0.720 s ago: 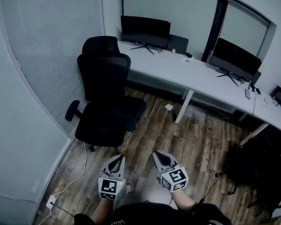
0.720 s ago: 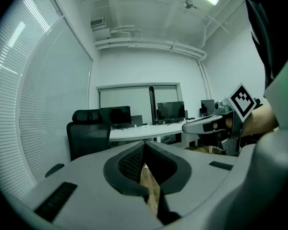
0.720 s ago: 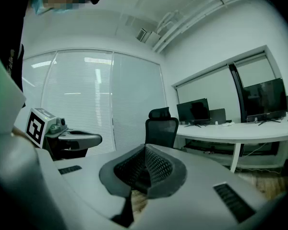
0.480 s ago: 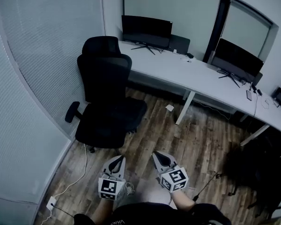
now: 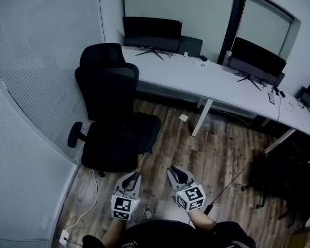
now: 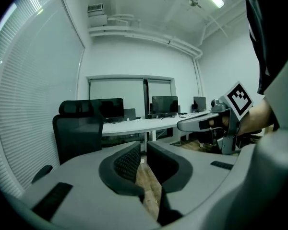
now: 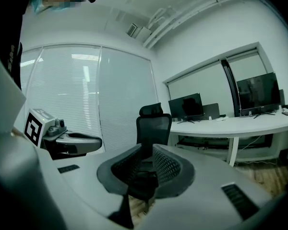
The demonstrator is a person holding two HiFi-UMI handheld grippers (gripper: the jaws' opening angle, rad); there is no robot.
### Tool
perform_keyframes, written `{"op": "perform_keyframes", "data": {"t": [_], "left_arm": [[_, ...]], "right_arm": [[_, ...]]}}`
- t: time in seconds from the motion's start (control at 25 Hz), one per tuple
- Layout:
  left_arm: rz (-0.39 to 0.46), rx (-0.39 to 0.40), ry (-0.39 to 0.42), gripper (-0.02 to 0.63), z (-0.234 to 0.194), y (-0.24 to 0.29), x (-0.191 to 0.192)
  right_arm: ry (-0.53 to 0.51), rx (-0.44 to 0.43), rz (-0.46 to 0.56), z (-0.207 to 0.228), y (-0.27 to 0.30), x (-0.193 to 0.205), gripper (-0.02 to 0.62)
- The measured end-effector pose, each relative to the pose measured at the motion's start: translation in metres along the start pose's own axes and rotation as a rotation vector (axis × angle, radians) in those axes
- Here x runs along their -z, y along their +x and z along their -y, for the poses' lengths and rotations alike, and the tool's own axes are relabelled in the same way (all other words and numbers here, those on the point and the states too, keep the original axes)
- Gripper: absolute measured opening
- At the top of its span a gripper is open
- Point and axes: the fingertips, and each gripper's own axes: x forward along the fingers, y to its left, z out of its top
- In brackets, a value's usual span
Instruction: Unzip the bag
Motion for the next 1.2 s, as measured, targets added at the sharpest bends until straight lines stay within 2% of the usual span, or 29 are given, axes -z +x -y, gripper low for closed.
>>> {"op": "perform_keyframes", "data": {"t": [0.12,0.2,0.28,0.4,0.64,0.8,1.2], "left_arm": [[-0.017,0.041,0.001,0.042,-0.017,0.010,0.007],[-0.025,0.065,0.002,0.098,-0.025,0.015,0.010],[-0.039,0.082,0.016,0.111,-0.030,0.019,0.016],[-0.068,0.102,0.027,0.135,-0.041,0.028,0.025],[-0.113,0.116,0.037,0.178,-0.057,0.050,0.042],[-0.127,0.115,0.060,0.189,-0.066,0.071,0.050],[-0.182,0.124,0.078,0.196,-0.084,0.137,0.078]], "right_arm": [[0.009,0.035,-0.006,0.000,0.019,0.004,0.057],[0.017,0.054,-0.011,0.000,0.028,0.008,0.080],[0.024,0.068,-0.022,0.000,0.036,0.013,0.098],[0.034,0.082,-0.044,0.003,0.050,0.021,0.135],[0.031,0.108,-0.078,0.020,0.076,0.032,0.156],[0.018,0.092,-0.105,0.033,0.097,0.044,0.158],[0.011,-0.012,-0.185,0.072,0.159,0.084,0.158]]}}
